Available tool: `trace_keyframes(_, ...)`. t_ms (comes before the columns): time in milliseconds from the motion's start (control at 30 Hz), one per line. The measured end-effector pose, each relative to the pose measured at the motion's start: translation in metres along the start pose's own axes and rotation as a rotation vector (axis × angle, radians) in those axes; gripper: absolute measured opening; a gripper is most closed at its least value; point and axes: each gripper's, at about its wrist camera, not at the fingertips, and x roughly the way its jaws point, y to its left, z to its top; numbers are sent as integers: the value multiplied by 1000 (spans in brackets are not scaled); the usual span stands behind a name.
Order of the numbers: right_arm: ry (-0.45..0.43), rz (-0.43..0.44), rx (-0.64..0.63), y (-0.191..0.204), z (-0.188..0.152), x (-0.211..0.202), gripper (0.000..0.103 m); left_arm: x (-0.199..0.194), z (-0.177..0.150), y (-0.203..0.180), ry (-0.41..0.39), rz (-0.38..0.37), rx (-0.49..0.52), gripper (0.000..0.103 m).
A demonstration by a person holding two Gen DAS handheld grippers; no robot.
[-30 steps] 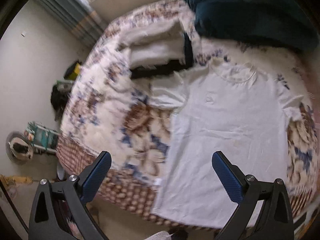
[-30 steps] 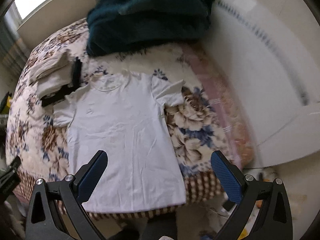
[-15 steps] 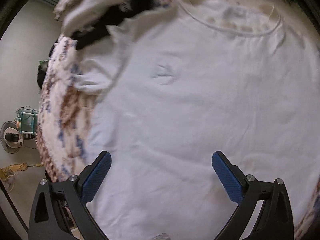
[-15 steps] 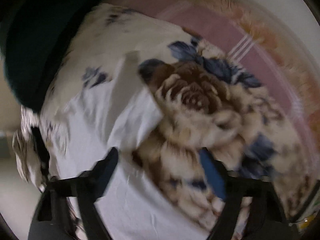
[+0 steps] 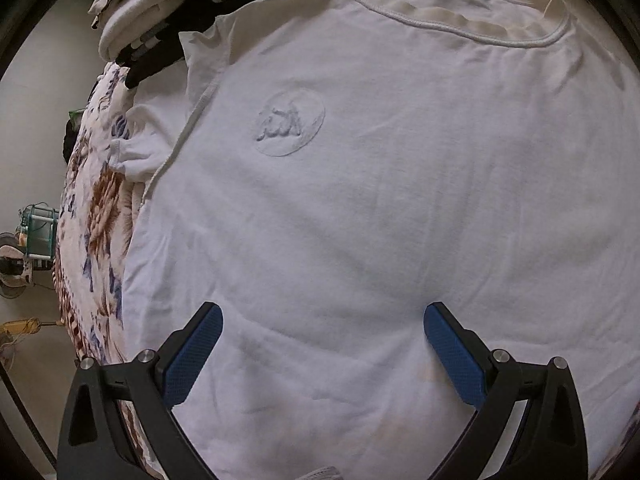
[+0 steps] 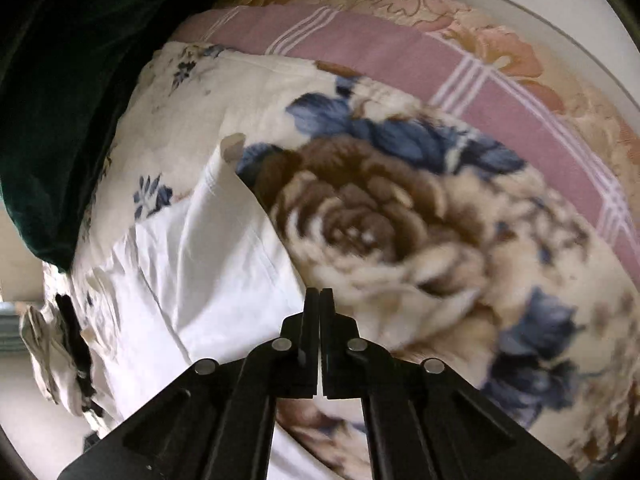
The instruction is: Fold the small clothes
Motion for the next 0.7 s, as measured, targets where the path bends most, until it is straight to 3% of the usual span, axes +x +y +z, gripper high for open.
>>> trace_keyframes(67, 8, -1, 17, -7, -2, -2, 1, 1, 0, -1, -1, -3, 3, 103)
trace_keyframes(100, 30, 48, 50, -13, -1, 0, 2, 1, -1, -1, -1, -5, 5, 103)
trace_keyframes(133, 64, 94, 95, -17, 0, 5, 8, 2, -1, -1, -1, -8, 3, 103)
trace_keyframes(167, 87, 132, 133, -24, 2, 8, 29, 3, -1, 0, -1, -12, 0, 103)
trace_keyframes(233, 116, 246, 225, -31, 5, 19, 59, 5, -1, 0, 4, -21, -5, 103)
trace_keyframes(267, 132, 293, 280, -32, 5, 27, 60, 6, -1, 2, 4, -26, -9, 103)
trace_keyframes(367, 169, 323, 328, -24, 5, 44, 59, 8, -2, 1, 3, -32, -15, 103)
trace_keyframes(400, 139, 308, 324, -20, 5, 44, 53, 8, -2, 1, 2, -33, -15, 103)
trace_keyframes(433, 111, 288, 314, -17, 5, 41, 15, 8, -2, 1, 1, -35, -14, 103)
trace_keyframes(467, 87, 263, 297, -11, 5, 39, 4, 8, -2, 1, 2, -38, -14, 103)
trace_keyframes(567, 8, 186, 307, -11, -2, 19, 4, 8, -1, 2, 4, -49, -18, 103)
trace_keyframes(700, 75, 229, 361, -11, -11, 25, 10, 9, -1, 5, 8, -67, -23, 103)
